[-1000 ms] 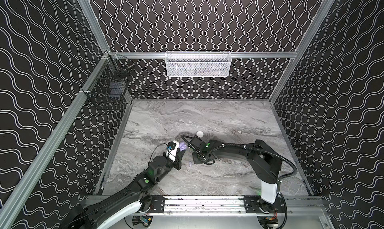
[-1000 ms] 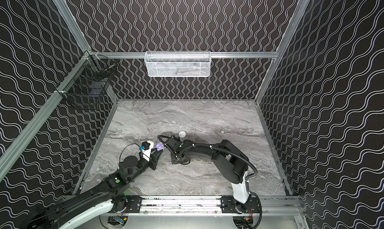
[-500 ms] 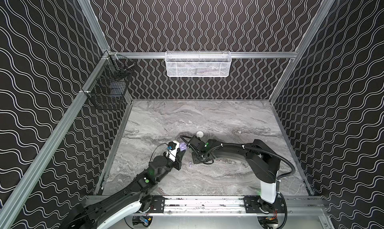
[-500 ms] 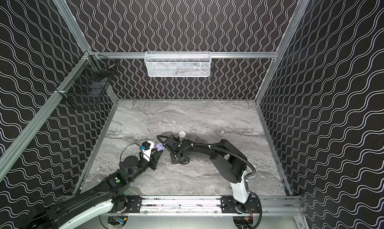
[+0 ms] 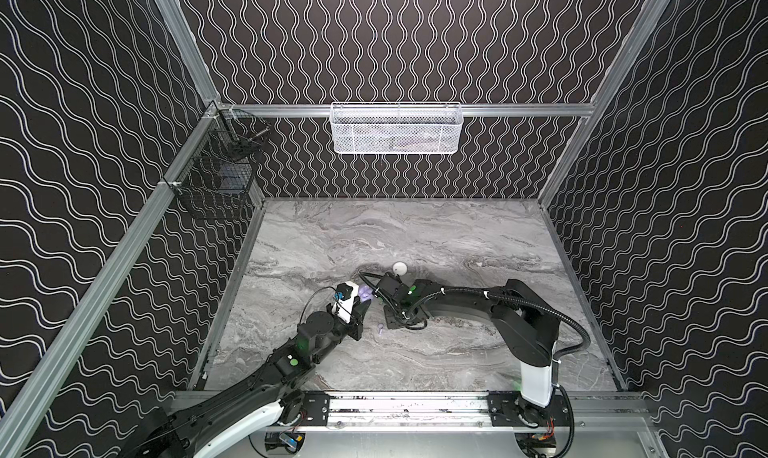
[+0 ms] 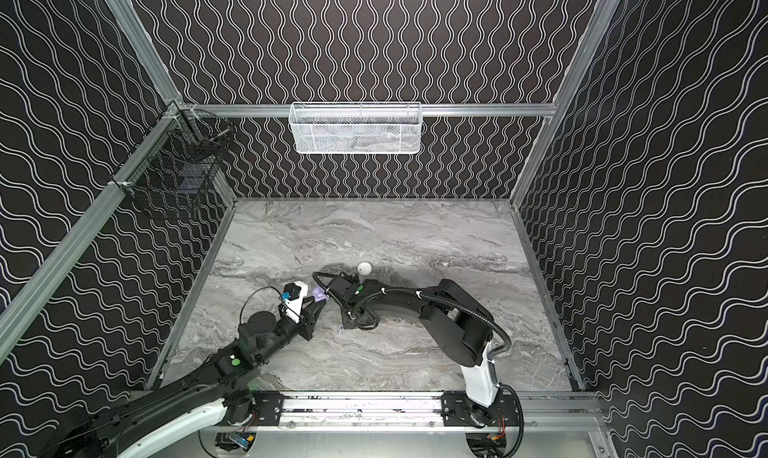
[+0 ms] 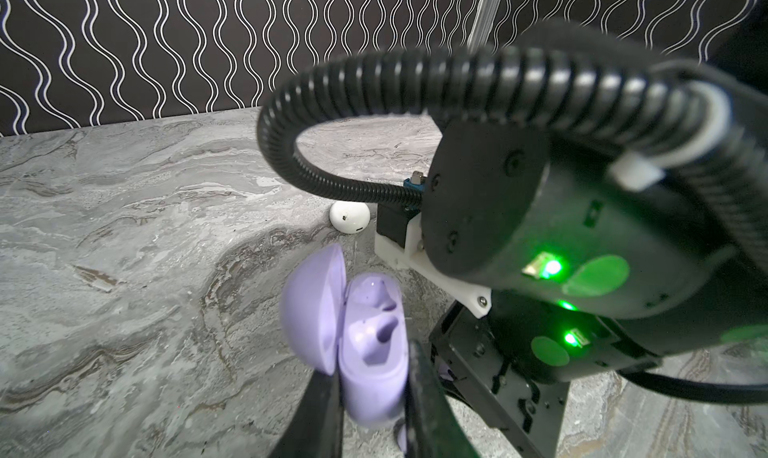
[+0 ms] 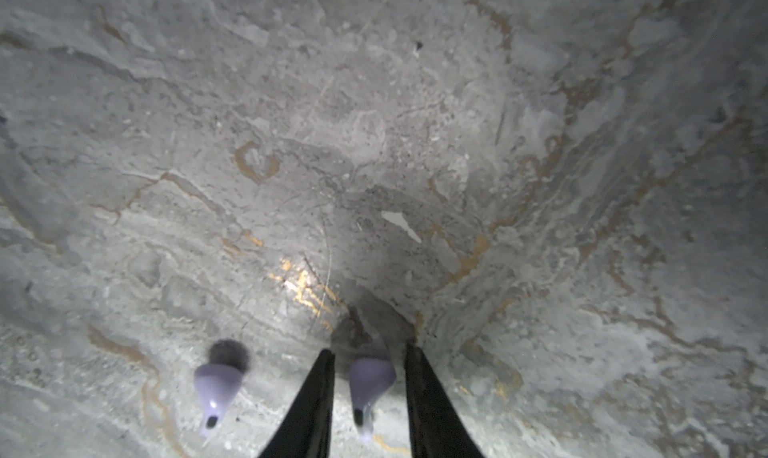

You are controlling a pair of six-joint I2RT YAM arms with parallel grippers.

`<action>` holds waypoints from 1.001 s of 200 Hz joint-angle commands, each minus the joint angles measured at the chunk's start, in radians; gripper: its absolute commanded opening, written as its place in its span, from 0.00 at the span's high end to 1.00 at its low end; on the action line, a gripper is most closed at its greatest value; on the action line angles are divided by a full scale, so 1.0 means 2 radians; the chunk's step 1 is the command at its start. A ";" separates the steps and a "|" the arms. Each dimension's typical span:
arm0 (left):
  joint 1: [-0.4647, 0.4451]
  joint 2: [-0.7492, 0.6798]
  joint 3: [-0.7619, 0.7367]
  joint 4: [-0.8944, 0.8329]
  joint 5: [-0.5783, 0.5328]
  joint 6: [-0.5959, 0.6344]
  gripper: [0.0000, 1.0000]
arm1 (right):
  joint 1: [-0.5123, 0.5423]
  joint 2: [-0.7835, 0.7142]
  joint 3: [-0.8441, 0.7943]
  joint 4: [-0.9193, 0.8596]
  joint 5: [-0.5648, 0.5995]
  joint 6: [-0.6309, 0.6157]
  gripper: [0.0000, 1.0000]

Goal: Insert the wireless bluetooth earbuds into the charging case
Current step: 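Lower the right gripper around the lavender earbud nearer the case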

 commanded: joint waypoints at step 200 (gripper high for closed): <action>0.001 0.004 0.006 0.008 -0.001 -0.005 1.00 | 0.005 0.010 0.010 -0.021 0.003 0.006 0.78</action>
